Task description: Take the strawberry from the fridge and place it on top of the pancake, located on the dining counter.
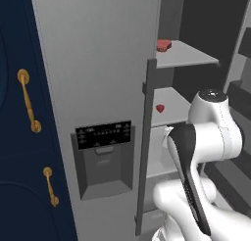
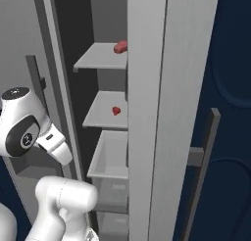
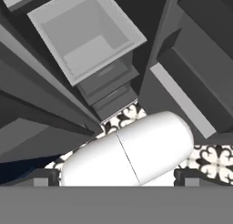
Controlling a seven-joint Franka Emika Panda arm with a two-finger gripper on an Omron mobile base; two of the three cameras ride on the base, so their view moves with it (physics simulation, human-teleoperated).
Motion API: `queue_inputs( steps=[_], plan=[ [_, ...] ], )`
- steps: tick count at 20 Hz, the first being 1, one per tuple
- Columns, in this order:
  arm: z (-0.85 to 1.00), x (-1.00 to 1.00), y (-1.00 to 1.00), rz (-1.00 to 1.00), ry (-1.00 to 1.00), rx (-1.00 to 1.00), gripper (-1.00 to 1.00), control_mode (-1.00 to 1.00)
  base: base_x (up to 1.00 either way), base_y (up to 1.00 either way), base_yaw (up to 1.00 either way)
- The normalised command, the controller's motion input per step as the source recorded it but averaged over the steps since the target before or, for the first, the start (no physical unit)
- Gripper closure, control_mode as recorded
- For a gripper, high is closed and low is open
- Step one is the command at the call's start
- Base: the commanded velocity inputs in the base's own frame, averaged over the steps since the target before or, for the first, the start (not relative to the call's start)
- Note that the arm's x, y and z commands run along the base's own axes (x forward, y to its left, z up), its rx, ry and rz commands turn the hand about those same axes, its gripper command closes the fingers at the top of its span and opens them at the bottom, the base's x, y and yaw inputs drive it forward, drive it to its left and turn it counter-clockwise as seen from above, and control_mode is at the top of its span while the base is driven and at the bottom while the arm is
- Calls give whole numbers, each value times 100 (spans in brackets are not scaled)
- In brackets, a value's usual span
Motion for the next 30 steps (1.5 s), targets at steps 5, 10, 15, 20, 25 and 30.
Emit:
queue_inputs(
  steps=[5,10,15,20,25,30],
  plan=[
    [0,0,0,0,0,0,-100,100,30,-29,-10],
    [0,0,0,0,0,0,-100,100,66,-8,-4],
    [0,0,0,0,0,0,-100,100,35,-13,0],
    [0,0,0,0,0,0,-100,100,0,-9,0],
    [0,0,0,0,0,0,-100,100,0,0,0],
    [5,16,-25,23,-9,0,-100,-100,0,-1,1]
  ],
)
